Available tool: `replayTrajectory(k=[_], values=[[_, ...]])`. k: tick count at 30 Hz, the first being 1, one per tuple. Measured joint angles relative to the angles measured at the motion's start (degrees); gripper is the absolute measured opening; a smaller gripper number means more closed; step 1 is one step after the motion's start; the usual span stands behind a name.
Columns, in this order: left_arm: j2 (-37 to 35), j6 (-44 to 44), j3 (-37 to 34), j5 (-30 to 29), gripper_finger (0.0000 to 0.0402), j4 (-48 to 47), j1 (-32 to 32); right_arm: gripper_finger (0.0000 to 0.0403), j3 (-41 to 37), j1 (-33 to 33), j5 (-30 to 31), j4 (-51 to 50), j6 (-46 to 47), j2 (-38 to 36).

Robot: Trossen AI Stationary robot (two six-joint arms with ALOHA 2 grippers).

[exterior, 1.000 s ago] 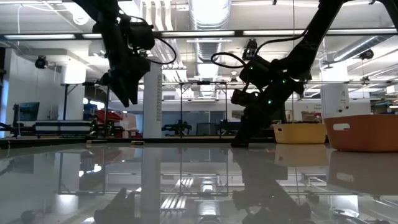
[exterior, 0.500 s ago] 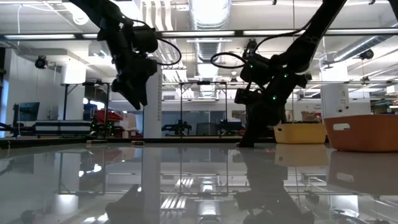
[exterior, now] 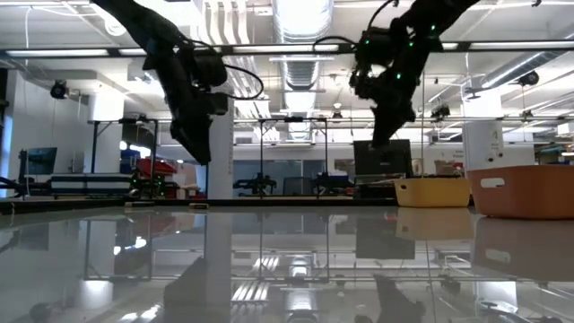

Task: Sort batteries
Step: Put the black-orange battery into the yellow bin

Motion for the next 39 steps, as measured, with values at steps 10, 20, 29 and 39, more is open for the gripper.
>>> replayTrajectory(k=[10,20,29,39], values=[[5.71,-3.04,0.63,2.31,0.0206,6.04,-0.08,0.0019,2.58,-18.58,1.46,-8.42,22.33,4.33],[6.25,-2.21,1.00,3.55,0.0206,6.21,-0.09,0.0021,3.19,-24.80,6.62,-9.05,27.31,12.60],[6.25,0.24,1.00,3.54,0.0206,7.09,-0.09,0.0022,11.32,-26.67,6.64,-12.16,25.38,22.17],[6.09,-0.02,1.04,3.55,0.0206,6.11,-0.09,0.0022,14.69,-27.46,6.89,-12.56,25.63,26.91]])
